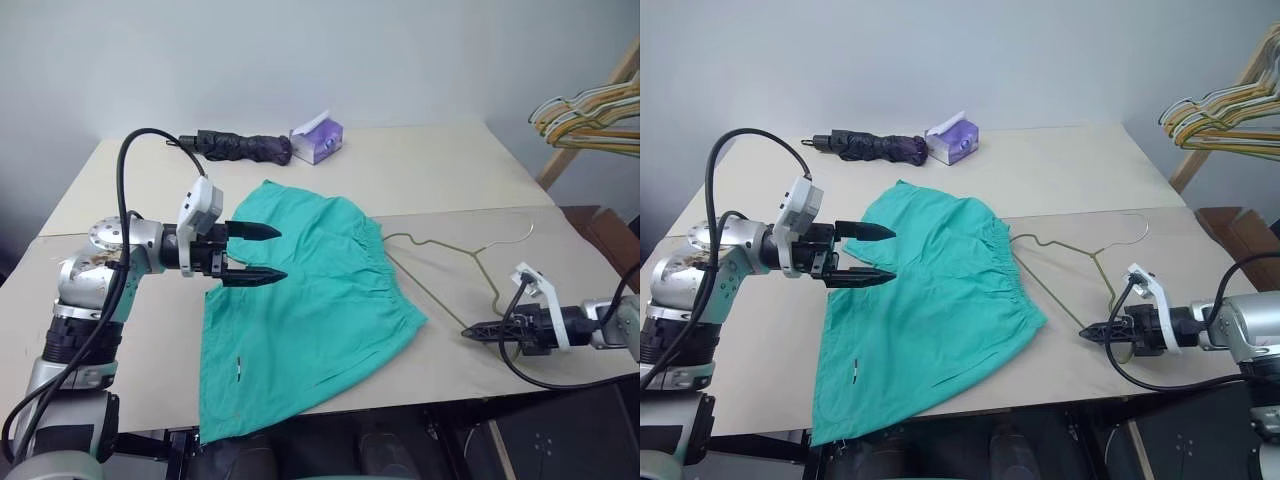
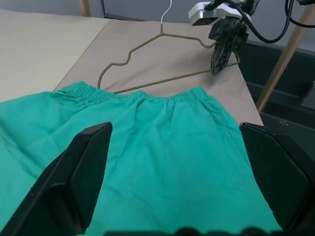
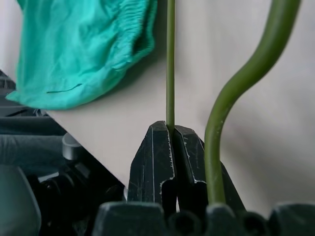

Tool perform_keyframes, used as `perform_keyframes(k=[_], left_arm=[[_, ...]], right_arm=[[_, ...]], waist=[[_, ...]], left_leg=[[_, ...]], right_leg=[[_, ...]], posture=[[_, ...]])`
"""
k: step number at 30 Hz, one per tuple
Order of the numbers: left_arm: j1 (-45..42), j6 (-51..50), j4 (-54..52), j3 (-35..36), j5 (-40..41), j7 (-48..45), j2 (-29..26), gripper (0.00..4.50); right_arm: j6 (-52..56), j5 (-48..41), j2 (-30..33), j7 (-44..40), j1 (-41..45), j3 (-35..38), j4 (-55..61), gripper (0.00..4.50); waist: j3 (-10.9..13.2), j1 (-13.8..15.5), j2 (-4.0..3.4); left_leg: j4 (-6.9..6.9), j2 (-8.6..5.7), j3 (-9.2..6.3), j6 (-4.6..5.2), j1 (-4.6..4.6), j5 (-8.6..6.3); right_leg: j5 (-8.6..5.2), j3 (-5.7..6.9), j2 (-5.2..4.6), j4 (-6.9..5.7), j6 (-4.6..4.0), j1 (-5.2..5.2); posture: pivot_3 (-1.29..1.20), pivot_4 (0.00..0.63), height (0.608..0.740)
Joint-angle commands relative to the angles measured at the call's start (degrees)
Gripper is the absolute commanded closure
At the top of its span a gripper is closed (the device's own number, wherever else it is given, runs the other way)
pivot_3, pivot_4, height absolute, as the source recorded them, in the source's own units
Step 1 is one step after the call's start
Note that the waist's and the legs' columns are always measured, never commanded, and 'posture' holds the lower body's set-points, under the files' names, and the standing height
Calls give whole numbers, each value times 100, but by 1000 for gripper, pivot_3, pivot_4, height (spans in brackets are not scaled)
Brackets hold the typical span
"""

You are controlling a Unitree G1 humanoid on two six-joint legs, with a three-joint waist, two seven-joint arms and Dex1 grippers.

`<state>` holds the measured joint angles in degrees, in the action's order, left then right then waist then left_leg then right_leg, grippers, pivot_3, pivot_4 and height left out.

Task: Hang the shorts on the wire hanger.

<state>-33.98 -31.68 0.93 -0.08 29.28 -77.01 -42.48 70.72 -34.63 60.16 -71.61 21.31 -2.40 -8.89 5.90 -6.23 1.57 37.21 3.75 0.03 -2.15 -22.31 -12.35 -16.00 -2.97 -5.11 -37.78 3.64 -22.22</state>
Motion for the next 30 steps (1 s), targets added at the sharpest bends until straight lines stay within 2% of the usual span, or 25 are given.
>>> perform_keyframes(k=[1, 13, 19, 27, 30], left_arm=[[-29, 9, -148, 106, 72, 49, -75, 11], [77, 73, -226, 99, 35, 148, -138, 11], [106, 102, -226, 124, 27, 199, -180, 11], [123, 194, -165, 141, -10, 247, -234, 11], [135, 215, -166, 141, -5, 264, -241, 11]], right_arm=[[-147, -36, 73, -225, 209, -70, -5, 4500], [-819, 866, -65, -802, 1211, -1414, -1039, 4500], [-1202, 1314, -613, -876, 2035, -1567, -2158, 4500], [-1695, 1741, -607, -1880, 2285, -2031, -2414, 4500], [-1809, 1929, -779, -1872, 2512, -2060, -2751, 4500]], waist=[[1, 12, 0], [12, 93, -1], [13, 91, -1], [14, 264, -4], [14, 289, -4]], left_leg=[[0, 0, 0, 0, 0, 0], [-1, 0, 2, 0, -5, 0], [-1, 0, 3, 0, -4, 0], [-4, 0, 3, 0, -17, 0], [-3, 0, 4, -1, -17, 0]], right_leg=[[0, 0, 0, 0, 0, 0], [1, 1, 0, 5, 0, -4], [4, 0, 0, 5, 0, -5], [12, 3, 0, 15, -10, -12], [11, 3, 0, 15, -9, -12]], posture=[[-74, 94, 740], [-44, 88, 740], [-22, 80, 740], [6, 73, 740], [9, 71, 740]])
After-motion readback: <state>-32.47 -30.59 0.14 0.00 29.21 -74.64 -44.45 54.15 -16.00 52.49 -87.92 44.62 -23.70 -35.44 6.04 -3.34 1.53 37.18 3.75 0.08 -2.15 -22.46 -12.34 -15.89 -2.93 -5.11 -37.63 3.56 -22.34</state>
